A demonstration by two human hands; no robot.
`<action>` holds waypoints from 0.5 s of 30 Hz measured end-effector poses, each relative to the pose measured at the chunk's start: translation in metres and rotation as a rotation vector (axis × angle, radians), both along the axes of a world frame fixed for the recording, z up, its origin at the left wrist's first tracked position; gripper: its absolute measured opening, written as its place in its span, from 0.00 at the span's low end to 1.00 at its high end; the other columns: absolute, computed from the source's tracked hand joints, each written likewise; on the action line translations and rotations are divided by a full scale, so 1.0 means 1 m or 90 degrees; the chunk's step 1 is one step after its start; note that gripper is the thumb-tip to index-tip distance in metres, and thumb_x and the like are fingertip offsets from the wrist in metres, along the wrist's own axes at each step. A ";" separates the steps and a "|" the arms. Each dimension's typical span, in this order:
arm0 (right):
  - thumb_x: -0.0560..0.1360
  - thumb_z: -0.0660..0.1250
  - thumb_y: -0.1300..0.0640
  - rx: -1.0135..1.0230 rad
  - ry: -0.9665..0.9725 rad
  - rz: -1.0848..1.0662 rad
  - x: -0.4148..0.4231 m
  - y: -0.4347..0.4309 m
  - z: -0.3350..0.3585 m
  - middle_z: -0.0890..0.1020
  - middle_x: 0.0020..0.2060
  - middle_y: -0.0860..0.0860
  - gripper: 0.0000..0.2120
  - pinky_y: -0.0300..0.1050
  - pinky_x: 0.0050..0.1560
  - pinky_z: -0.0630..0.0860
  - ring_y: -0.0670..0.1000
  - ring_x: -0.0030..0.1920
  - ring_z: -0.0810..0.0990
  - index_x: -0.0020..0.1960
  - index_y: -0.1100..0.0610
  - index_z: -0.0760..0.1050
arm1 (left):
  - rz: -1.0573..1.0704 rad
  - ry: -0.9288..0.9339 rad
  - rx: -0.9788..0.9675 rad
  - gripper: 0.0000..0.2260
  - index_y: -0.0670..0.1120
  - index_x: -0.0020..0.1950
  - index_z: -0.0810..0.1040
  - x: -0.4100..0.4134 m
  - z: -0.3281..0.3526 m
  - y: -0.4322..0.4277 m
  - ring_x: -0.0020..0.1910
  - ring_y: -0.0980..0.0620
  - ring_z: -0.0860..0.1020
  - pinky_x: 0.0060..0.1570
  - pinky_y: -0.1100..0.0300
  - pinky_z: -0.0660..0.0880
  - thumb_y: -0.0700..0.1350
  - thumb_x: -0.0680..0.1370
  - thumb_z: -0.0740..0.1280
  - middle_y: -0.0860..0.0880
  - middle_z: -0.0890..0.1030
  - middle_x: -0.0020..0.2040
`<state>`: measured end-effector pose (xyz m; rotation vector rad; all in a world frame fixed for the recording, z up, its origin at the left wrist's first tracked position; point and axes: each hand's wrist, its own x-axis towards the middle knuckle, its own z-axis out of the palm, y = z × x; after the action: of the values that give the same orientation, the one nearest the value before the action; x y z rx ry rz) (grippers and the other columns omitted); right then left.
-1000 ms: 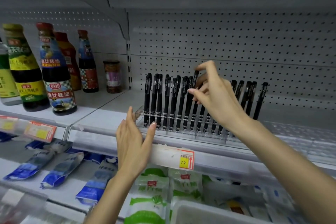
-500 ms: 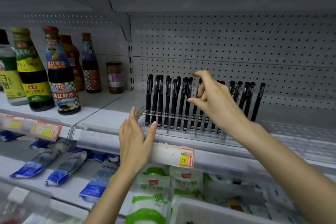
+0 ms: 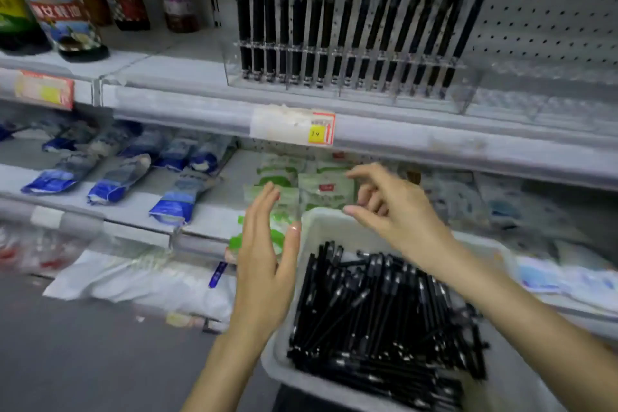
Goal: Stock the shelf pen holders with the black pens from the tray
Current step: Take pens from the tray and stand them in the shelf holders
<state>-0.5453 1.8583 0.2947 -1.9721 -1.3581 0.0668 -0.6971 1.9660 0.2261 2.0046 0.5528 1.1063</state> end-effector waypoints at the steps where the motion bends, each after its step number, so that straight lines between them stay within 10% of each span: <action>1: 0.74 0.70 0.54 -0.047 0.022 -0.010 0.000 -0.006 -0.024 0.76 0.41 0.46 0.13 0.32 0.39 0.70 0.45 0.39 0.76 0.56 0.48 0.70 | -0.009 0.044 -0.047 0.22 0.50 0.73 0.63 -0.004 -0.018 -0.008 0.71 0.56 0.65 0.69 0.65 0.60 0.55 0.80 0.56 0.53 0.66 0.73; 9: 0.75 0.67 0.46 -0.318 0.049 -0.024 0.011 -0.036 -0.137 0.75 0.59 0.46 0.19 0.40 0.62 0.66 0.47 0.64 0.70 0.63 0.51 0.73 | -0.085 0.277 -0.116 0.27 0.61 0.75 0.52 -0.019 -0.076 -0.026 0.71 0.75 0.48 0.66 0.78 0.46 0.67 0.78 0.51 0.69 0.53 0.73; 15: 0.73 0.70 0.49 -0.292 0.081 -0.064 0.009 -0.041 -0.147 0.70 0.51 0.42 0.18 0.38 0.53 0.68 0.46 0.55 0.72 0.61 0.52 0.74 | -0.079 0.303 -0.108 0.29 0.58 0.77 0.51 -0.020 -0.079 -0.027 0.72 0.73 0.48 0.66 0.78 0.45 0.63 0.78 0.51 0.67 0.52 0.74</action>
<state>-0.5365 1.8170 0.1473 -2.3619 -1.2347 0.4865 -0.7171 1.9393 0.1469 2.1214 0.7243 0.4847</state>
